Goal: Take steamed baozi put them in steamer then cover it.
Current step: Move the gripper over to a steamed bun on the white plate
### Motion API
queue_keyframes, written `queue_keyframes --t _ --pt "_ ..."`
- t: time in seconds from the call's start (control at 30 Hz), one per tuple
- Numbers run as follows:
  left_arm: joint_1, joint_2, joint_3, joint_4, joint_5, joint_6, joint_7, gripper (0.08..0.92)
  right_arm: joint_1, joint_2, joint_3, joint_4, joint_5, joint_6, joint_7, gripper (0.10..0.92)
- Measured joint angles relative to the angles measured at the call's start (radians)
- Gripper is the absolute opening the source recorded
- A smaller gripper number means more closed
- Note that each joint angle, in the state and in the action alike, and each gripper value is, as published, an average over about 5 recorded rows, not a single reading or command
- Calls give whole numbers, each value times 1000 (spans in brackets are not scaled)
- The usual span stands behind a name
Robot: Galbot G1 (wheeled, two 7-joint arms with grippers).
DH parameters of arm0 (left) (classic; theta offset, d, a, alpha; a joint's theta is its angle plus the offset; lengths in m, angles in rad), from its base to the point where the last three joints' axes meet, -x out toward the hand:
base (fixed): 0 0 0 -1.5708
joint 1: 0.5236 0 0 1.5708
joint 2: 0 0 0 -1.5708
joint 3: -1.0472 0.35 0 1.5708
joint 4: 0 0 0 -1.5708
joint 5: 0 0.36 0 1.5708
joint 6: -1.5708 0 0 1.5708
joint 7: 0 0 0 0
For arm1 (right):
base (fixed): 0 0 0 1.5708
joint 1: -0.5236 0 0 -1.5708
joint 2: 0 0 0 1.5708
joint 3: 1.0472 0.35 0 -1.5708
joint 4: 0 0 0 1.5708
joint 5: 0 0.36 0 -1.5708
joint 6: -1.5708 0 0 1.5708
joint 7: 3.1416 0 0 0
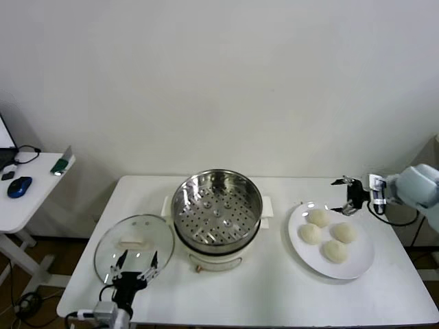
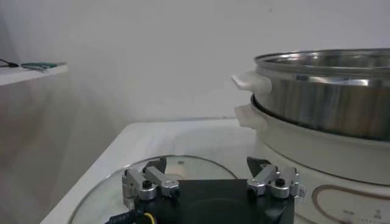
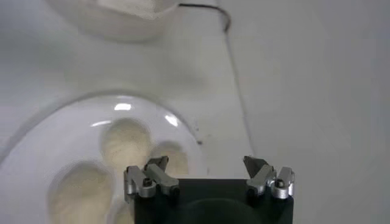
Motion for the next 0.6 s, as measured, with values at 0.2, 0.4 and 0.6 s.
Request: queue_keyframes --t 0.2,0.4,0.6 --pt "9 0 -10 0 -5 -8 -5 823 210 58 -279 -77 0 10 -98 823" --pt "13 -4 -14 4 -4 -13 -9 823 271 119 -384 -155 -6 7 -139 823" --pt "13 -9 -15 4 -3 -14 -10 823 255 179 -392 -242 -16 7 -150 823"
